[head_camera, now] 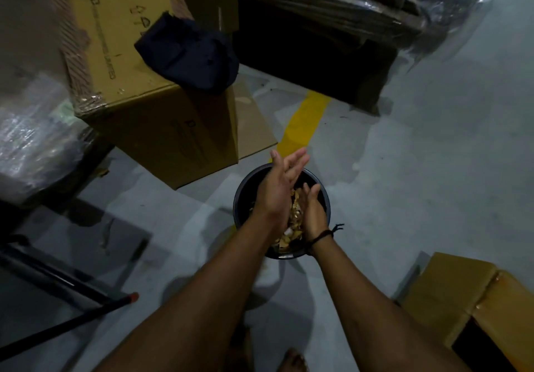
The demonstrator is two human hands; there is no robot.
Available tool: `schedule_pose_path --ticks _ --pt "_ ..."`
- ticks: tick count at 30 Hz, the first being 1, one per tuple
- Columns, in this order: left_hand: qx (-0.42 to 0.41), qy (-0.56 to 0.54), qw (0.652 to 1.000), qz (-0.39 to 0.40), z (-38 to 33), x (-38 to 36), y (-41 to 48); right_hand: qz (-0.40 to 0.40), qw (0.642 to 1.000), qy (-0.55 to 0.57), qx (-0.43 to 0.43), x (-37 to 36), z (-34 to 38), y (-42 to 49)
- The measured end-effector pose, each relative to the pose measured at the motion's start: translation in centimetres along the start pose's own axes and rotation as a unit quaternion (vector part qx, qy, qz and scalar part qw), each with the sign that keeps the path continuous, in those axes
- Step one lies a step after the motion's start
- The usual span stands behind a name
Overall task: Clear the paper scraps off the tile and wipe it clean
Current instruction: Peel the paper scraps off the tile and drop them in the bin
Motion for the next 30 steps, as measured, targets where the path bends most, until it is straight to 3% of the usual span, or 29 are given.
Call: schedule_pose_path --ticks 3,6,8,11,14,17,23,30 --pt "0.003 0.135 0.991 0.026 2.3 -1.7 -0.7 -0.025 0.991 0.132 -0.017 -1.2 3.1 -1.7" --pt "-0.059 0.353 0.932 0.061 4.7 -2.1 -0.5 0.027 0.958 0.267 -0.097 -2.1 5.1 -3.4" --pt "-0.028 0.393 0.918 0.034 5.2 -1.0 -0.2 0.057 0.954 0.279 -0.095 -2.1 7.1 -5.2" --pt "0.073 0.302 0.95 -0.037 3.7 0.7 -2.0 0.04 0.978 0.203 -0.01 -1.7 11.3 -8.5" --pt "0.096 0.227 0.968 -0.035 -1.1 -0.4 -5.4 0.036 0.991 0.118 0.059 -2.9 16.0 -12.5" --pt "0.073 0.174 0.98 -0.063 -8.2 -1.6 -9.5 0.036 0.995 0.002 0.091 -4.7 20.1 -17.0" --pt "-0.039 0.167 0.973 -0.153 -21.9 0.7 -21.6 0.109 0.956 -0.172 0.211 -11.1 28.1 -27.5" --pt "-0.127 0.144 0.936 -0.294 -27.8 12.1 -36.3 0.241 0.904 -0.25 0.248 -22.9 25.5 -40.1"
Point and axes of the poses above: each hand's wrist, its own y-axis towards the middle knuckle, its own x-axis out of the back of the hand, z = x × y, the point moved 7 cm from there along y, towards the middle knuckle, and after that the axes turned 11 degrees about y, right-handed, at the moved point
